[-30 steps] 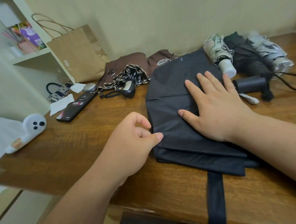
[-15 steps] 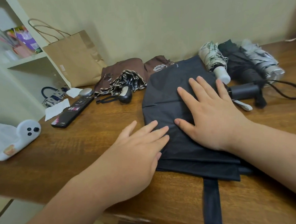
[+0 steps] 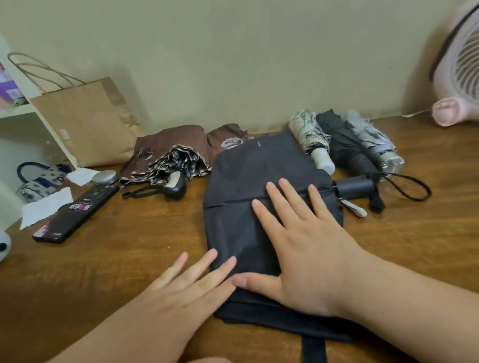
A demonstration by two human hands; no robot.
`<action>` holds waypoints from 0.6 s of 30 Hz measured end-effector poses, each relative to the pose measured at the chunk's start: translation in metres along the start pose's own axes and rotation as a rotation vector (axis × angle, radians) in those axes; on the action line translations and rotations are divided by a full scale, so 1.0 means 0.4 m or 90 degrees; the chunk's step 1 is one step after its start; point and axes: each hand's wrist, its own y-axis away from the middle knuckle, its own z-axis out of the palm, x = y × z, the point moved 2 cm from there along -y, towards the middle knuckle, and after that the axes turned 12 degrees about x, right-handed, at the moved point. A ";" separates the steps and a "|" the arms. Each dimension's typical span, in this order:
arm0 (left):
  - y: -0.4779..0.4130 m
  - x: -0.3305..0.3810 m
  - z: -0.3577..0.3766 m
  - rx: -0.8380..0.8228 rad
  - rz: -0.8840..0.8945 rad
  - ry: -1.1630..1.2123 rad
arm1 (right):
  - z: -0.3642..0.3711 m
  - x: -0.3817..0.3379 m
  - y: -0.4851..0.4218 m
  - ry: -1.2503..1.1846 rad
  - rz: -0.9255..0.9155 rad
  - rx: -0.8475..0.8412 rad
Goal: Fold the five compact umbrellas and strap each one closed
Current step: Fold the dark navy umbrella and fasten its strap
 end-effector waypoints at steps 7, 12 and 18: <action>-0.020 -0.087 -0.137 0.220 -0.050 -0.100 | 0.003 0.002 -0.006 -0.018 0.002 -0.042; -0.219 -0.027 -0.149 0.282 -0.182 0.079 | -0.001 -0.001 -0.004 -0.045 0.012 -0.031; -0.275 -0.017 -0.018 0.167 -0.157 0.046 | -0.019 0.031 0.022 -0.018 0.041 -0.068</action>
